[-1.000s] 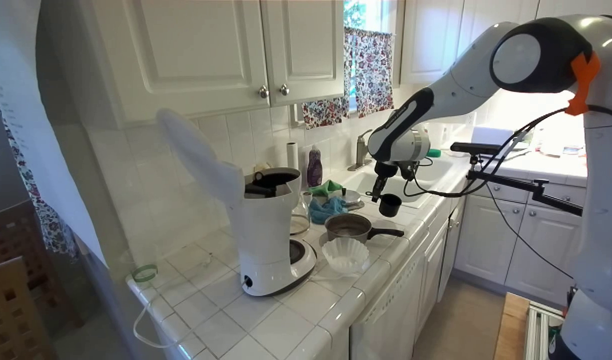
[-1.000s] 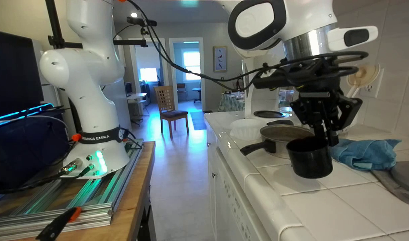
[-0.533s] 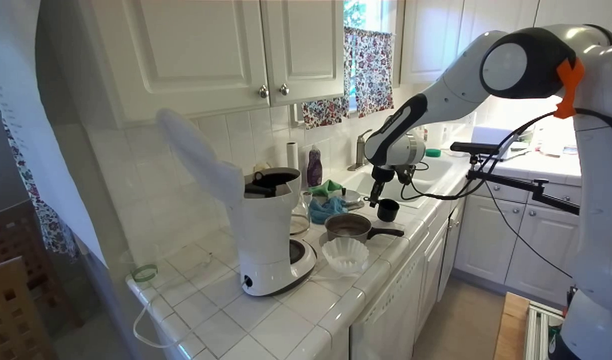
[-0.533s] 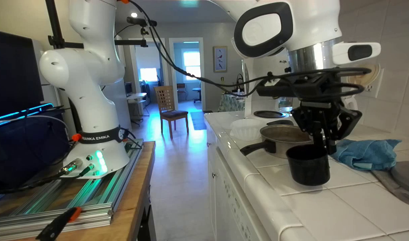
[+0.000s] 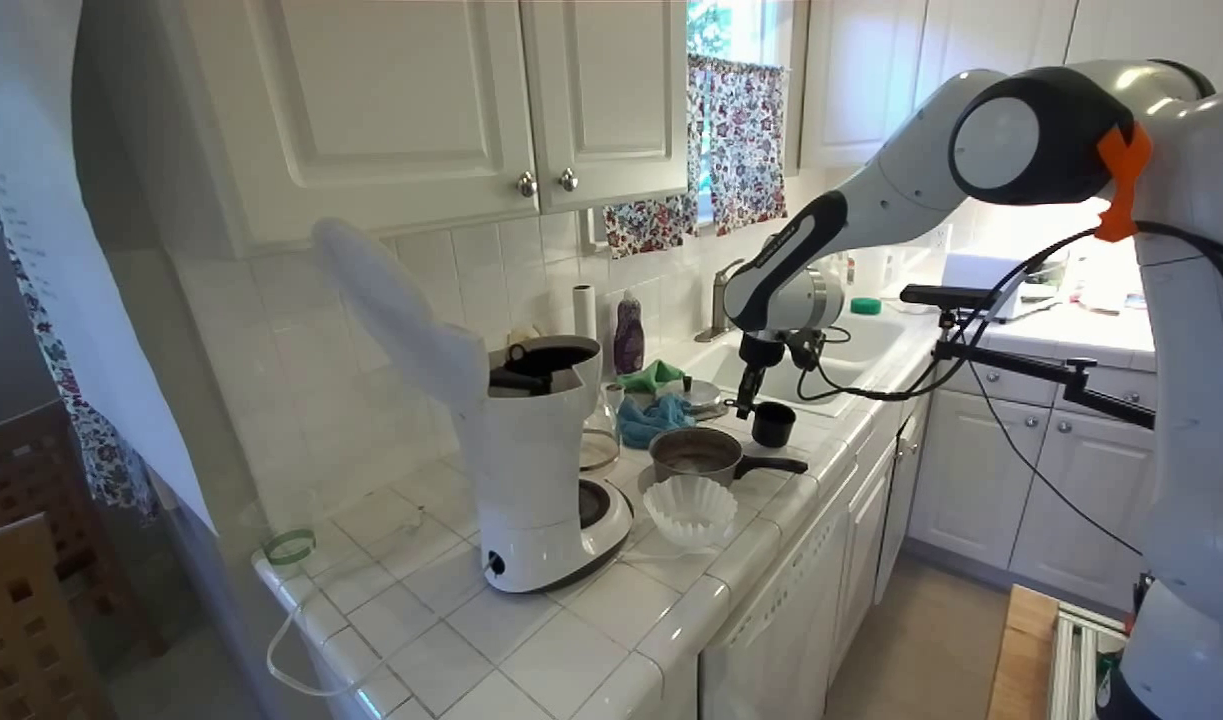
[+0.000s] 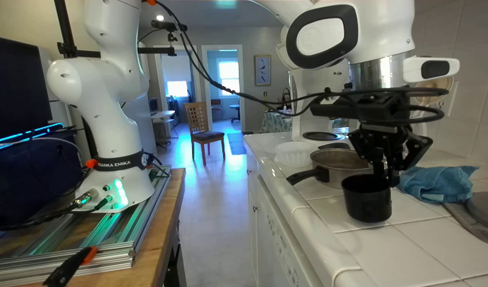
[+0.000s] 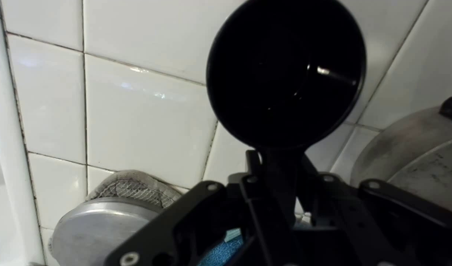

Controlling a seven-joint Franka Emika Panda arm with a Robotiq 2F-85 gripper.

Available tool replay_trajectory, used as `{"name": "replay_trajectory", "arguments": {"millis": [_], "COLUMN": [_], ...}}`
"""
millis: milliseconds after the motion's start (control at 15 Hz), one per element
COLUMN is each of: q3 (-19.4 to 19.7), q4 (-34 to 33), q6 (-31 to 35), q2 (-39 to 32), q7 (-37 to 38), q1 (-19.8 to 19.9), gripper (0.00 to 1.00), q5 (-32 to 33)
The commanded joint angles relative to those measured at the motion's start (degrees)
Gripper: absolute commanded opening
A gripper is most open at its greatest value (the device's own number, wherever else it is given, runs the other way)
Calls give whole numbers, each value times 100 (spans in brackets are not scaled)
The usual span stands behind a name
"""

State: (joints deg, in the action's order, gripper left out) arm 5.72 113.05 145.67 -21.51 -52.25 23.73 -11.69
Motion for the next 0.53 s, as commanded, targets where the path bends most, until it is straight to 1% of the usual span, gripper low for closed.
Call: {"name": "replay_trajectory", "arguments": {"millis": [0, 67, 133, 200, 267, 400, 467], "q3": [-77, -79, -74, -71, -70, -64, -63], "q4": [-285, -309, -336, -346, -365, -384, -390], "q6": [-190, -188, -195, -183, -189, -183, -179], "q2": [-168, -188, -209, -221, -232, -238, -237], "q7": [-146, -143, -120, -102, -94, -79, -74], "q1": [109, 111, 107, 102, 103, 104, 103], "gripper": [6, 6, 16, 49, 51, 63, 72], "q5": [-99, -96, -85, -76, -71, -63, -61]}}
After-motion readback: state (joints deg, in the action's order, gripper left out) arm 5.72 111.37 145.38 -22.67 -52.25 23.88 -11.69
